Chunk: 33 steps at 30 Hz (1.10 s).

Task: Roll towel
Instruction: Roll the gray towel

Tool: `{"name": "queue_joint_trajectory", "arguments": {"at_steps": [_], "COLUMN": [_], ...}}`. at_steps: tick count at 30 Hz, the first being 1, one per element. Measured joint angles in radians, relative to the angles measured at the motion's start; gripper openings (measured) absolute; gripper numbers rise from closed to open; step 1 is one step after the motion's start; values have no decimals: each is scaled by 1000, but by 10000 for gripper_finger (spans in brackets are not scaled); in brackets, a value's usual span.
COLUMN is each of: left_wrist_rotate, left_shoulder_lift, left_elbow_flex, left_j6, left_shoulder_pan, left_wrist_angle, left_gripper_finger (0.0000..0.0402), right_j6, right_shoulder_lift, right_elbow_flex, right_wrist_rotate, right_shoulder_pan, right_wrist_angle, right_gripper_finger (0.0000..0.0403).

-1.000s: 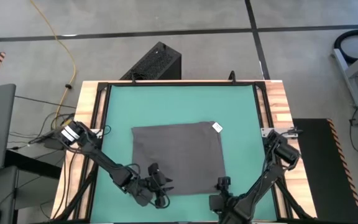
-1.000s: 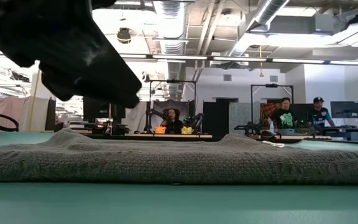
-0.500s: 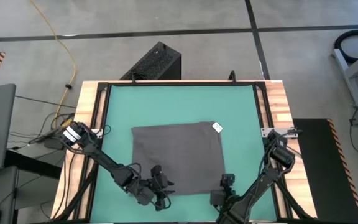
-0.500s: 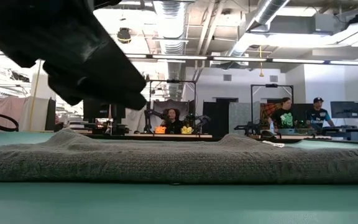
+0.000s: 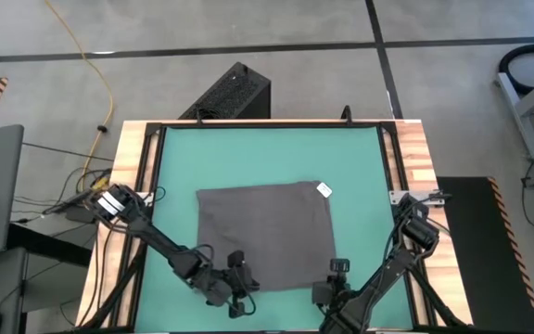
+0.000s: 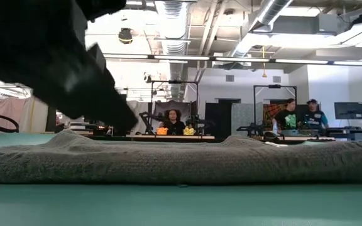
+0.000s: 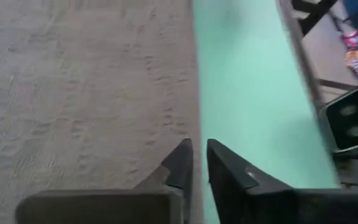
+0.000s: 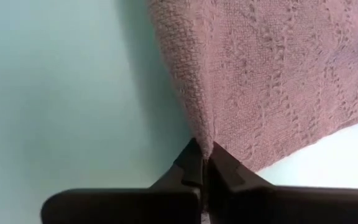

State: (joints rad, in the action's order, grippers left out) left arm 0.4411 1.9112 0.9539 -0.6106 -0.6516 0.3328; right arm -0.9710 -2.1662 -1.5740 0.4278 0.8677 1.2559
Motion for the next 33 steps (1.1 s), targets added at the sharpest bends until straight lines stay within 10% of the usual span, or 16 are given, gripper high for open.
{"name": "queue_joint_trajectory", "arguments": {"at_steps": [33], "left_wrist_rotate": [46], "left_shoulder_lift": [150], "left_elbow_flex": [99], "left_j6": [-3], "left_shoulder_pan": [9], "left_wrist_angle": [-21], "left_gripper_finger": [0], "right_j6": [190], "right_shoulder_lift": [4], "right_elbow_flex": [-216], "right_wrist_rotate": [155], "right_shoulder_pan": [-58], "right_wrist_angle": [249], "right_gripper_finger": [15]}}
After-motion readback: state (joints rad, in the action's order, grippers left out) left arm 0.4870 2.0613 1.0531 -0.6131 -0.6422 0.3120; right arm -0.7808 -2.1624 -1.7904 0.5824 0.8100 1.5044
